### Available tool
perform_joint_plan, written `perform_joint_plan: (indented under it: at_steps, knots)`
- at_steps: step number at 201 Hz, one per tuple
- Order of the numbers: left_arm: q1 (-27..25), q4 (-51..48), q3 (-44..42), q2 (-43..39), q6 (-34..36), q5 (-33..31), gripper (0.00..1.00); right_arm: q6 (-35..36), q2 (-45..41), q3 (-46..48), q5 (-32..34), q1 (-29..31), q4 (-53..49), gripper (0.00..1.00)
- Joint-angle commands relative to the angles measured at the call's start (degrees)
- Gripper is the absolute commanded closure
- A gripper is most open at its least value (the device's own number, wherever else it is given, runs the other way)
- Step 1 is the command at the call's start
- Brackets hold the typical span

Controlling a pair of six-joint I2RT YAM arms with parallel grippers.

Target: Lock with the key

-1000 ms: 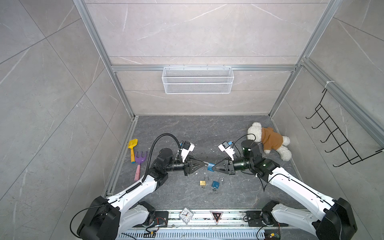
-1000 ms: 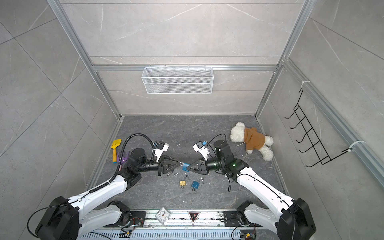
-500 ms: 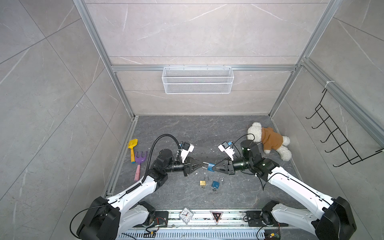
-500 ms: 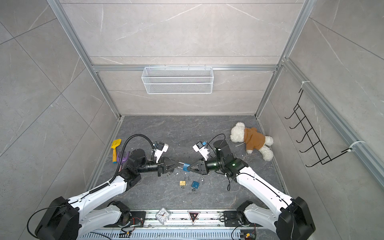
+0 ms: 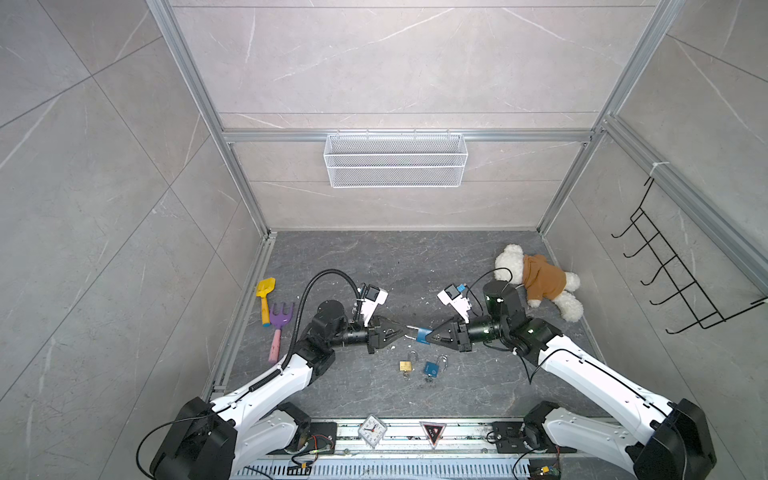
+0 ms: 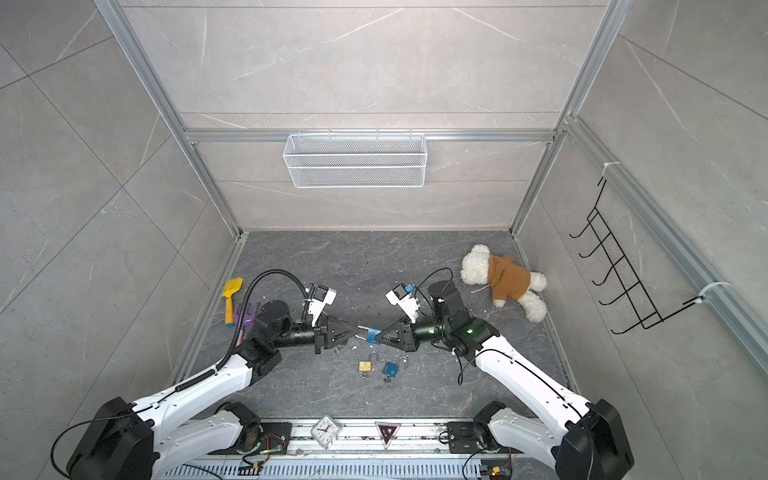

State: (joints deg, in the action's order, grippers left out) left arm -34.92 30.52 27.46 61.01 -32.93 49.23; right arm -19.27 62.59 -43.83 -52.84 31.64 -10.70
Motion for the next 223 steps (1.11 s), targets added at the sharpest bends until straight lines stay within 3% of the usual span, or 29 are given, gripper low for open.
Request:
perform_joint_plan:
  at_steps: [1, 117, 197, 223]
  knots:
    - [-3.7, 4.0, 3.0, -1.9, 0.5, 4.1, 1.00, 0.1, -0.1, -0.7, 3.9, -0.1, 1.1, 1.00]
    - [-12.2, 5.1, 7.1, 3.8, 2.5, 3.8, 1.00, -3.4, 3.4, 0.0, 1.8, 1.5, 11.5, 1.00]
    - [-13.1, 4.0, 5.0, 1.3, 3.9, 2.8, 1.00, -7.0, 0.8, 1.2, 8.3, 1.0, 20.2, 1.00]
    - [-13.2, -0.9, 4.2, -1.4, 6.6, -1.0, 1.00, -14.0, 1.6, 3.3, 0.8, -0.7, 31.6, 1.00]
